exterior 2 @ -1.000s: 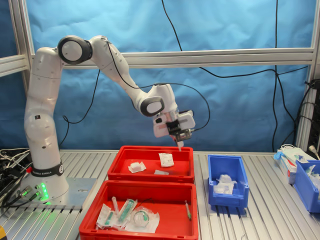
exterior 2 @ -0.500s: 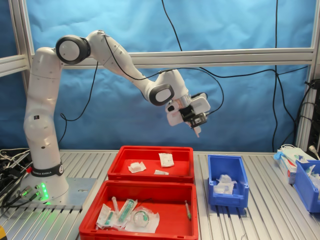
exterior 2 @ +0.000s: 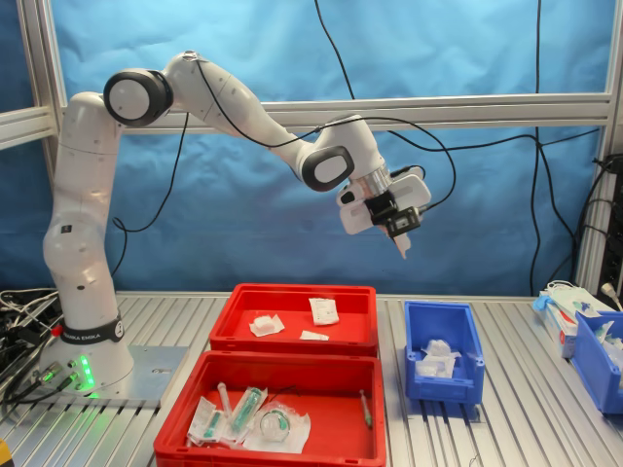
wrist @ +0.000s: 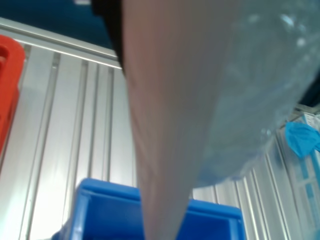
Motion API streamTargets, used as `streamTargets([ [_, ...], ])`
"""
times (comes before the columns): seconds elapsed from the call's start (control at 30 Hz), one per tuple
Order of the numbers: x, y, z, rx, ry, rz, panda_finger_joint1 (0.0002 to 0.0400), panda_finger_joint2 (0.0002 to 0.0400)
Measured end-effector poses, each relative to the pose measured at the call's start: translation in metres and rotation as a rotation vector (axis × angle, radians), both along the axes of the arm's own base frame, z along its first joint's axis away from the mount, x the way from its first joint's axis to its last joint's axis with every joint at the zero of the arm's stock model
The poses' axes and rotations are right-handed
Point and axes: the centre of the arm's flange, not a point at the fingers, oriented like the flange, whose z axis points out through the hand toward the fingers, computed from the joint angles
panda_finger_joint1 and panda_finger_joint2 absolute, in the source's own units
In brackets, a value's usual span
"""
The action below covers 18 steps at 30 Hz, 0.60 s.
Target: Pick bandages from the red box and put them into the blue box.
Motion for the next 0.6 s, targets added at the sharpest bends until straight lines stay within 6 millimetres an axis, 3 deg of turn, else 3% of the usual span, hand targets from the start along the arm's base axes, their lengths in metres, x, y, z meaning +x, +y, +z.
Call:
streamTargets([
  [0.37,0.029,-0.039,0.037,0.001,-0.058,-0.067,0.0059,0.0059],
  [0.6,0.051,-0.063,0.040,-0.010,-0.081,-0.105,0.0059,0.0059],
])
